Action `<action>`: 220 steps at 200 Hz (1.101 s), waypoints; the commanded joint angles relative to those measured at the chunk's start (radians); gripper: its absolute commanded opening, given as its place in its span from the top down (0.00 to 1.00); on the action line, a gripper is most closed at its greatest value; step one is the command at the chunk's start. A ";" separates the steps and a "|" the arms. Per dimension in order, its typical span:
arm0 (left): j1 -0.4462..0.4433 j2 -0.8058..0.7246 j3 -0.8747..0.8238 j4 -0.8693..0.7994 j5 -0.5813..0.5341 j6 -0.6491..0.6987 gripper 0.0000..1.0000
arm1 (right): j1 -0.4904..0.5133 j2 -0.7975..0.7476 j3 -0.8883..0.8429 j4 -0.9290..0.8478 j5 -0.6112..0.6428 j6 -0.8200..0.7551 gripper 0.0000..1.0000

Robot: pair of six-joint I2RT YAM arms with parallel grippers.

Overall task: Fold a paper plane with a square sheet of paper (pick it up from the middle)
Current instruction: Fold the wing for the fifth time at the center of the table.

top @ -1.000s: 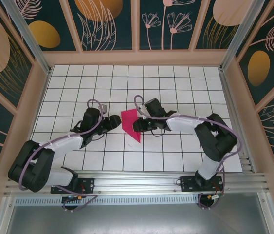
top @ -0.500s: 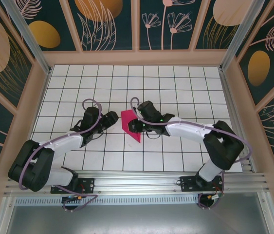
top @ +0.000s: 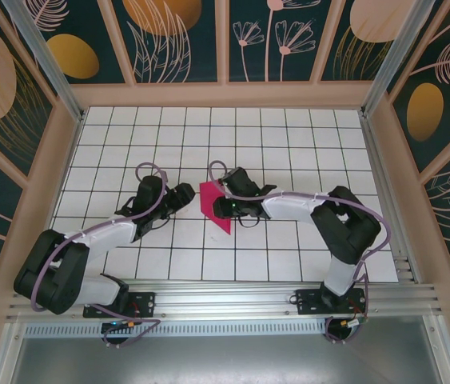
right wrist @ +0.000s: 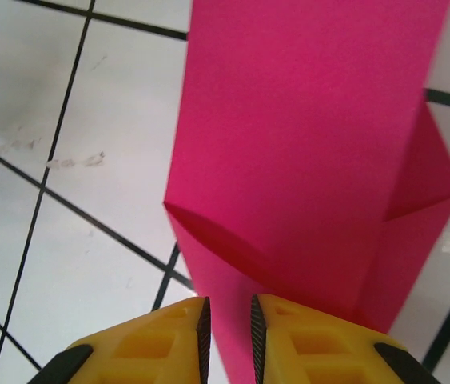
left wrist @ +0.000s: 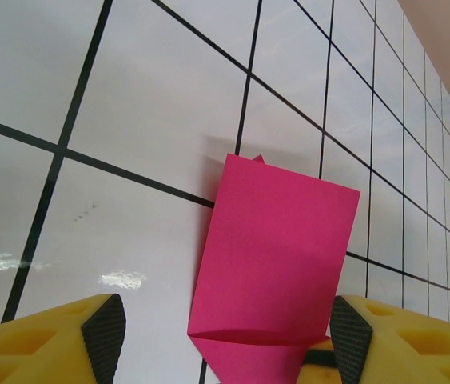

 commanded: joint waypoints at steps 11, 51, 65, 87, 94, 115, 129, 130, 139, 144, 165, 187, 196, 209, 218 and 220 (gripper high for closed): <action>-0.003 0.018 -0.008 0.005 0.042 0.010 0.29 | -0.037 -0.003 -0.072 0.094 -0.018 0.057 0.75; -0.005 0.024 -0.033 0.039 0.083 -0.010 0.29 | -0.059 0.012 -0.105 0.125 -0.023 0.087 0.76; -0.008 0.024 -0.041 0.056 0.102 -0.022 0.29 | -0.071 0.011 -0.122 0.143 -0.032 0.103 0.76; -0.024 0.029 -0.049 0.080 0.128 -0.044 0.29 | -0.097 0.002 -0.164 0.195 -0.070 0.138 0.76; -0.031 0.033 -0.050 0.087 0.135 -0.053 0.29 | -0.106 -0.001 -0.179 0.211 -0.082 0.150 0.76; -0.060 0.053 -0.056 0.116 0.151 -0.088 0.29 | -0.136 -0.006 -0.222 0.266 -0.126 0.187 0.76; -0.079 0.074 -0.053 0.139 0.160 -0.112 0.30 | -0.151 -0.004 -0.243 0.288 -0.144 0.202 0.76; -0.081 0.076 -0.053 0.141 0.160 -0.113 0.30 | -0.151 -0.005 -0.244 0.290 -0.145 0.203 0.76; -0.094 0.094 -0.051 0.153 0.165 -0.129 0.30 | -0.159 -0.004 -0.255 0.301 -0.158 0.209 0.76; -0.101 0.104 -0.050 0.161 0.166 -0.138 0.30 | -0.162 -0.003 -0.260 0.306 -0.162 0.214 0.76; -0.126 0.144 -0.042 0.206 0.186 -0.176 0.33 | -0.175 0.000 -0.276 0.322 -0.172 0.222 0.76; -0.140 0.186 -0.027 0.231 0.193 -0.200 0.37 | -0.180 -0.001 -0.288 0.334 -0.180 0.224 0.76; -0.141 0.198 -0.025 0.242 0.195 -0.208 0.39 | -0.181 -0.001 -0.290 0.337 -0.182 0.224 0.76; -0.141 0.215 -0.021 0.264 0.198 -0.222 0.44 | -0.183 -0.001 -0.291 0.339 -0.183 0.223 0.76; -0.140 0.226 -0.018 0.281 0.202 -0.230 0.48 | -0.184 -0.001 -0.293 0.339 -0.185 0.220 0.76; -0.141 0.228 -0.017 0.284 0.202 -0.231 0.49 | -0.184 -0.001 -0.294 0.339 -0.185 0.219 0.76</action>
